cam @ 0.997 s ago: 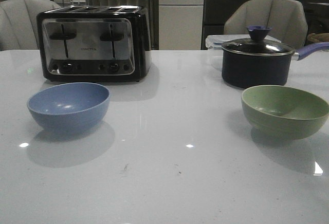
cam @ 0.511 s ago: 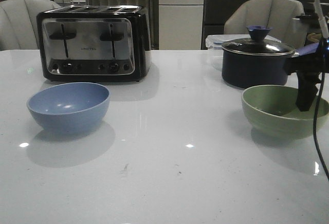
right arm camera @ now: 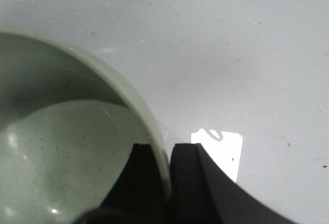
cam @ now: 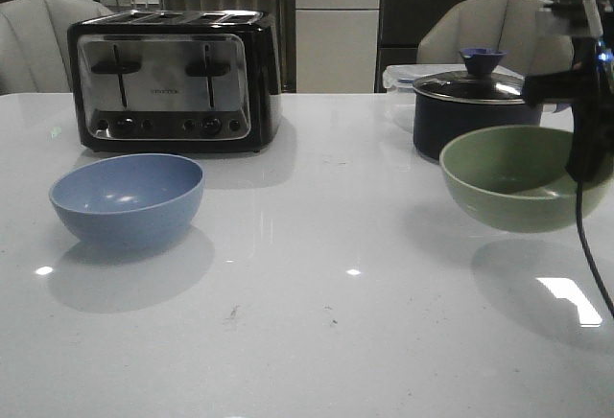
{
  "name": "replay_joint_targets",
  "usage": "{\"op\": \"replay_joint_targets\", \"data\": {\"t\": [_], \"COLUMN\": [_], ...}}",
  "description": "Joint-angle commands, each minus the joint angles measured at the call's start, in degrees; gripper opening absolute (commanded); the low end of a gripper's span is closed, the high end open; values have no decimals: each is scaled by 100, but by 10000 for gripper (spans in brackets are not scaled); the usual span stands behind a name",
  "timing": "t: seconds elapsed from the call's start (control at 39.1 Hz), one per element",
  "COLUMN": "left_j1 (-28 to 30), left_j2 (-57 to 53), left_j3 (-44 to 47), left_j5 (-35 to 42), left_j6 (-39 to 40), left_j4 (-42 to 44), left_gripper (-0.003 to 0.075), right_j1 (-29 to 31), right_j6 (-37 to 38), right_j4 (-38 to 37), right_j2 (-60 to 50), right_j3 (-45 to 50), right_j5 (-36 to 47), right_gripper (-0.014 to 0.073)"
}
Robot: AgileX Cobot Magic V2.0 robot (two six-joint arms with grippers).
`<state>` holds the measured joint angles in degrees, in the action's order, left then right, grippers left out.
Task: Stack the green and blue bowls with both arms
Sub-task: 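Grasp the rim of the pale green bowl with the right gripper, then slide the green bowl toward the table center and release it, then lift the right gripper away from the green bowl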
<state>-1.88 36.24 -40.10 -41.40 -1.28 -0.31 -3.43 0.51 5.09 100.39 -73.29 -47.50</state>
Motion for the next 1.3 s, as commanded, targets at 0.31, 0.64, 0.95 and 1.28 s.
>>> {"op": "replay_joint_targets", "data": {"t": [0.31, 0.64, 0.95, 1.28], "left_j1": [-28, -28, -28, -28], "left_j2": [38, 38, 38, 38], "left_j3": [-160, -160, -160, -160], "left_j5": [400, 400, 400, 435], "left_j6": [6, 6, 6, 6], "left_j4": [-38, -38, -38, -38], "left_gripper": [505, 505, 505, 505], "right_j1": [-1570, -2247, -2250, -2297], "right_j6": [-412, -412, -412, -545], "right_j4": [1014, 1154, 1053, 257], "right_j2": [-455, 304, 530, -416], "right_j3": [-161, -161, -161, 32], "right_j5": [124, 429, 537, 1064], "right_gripper": [120, 124, 391, 463]}}
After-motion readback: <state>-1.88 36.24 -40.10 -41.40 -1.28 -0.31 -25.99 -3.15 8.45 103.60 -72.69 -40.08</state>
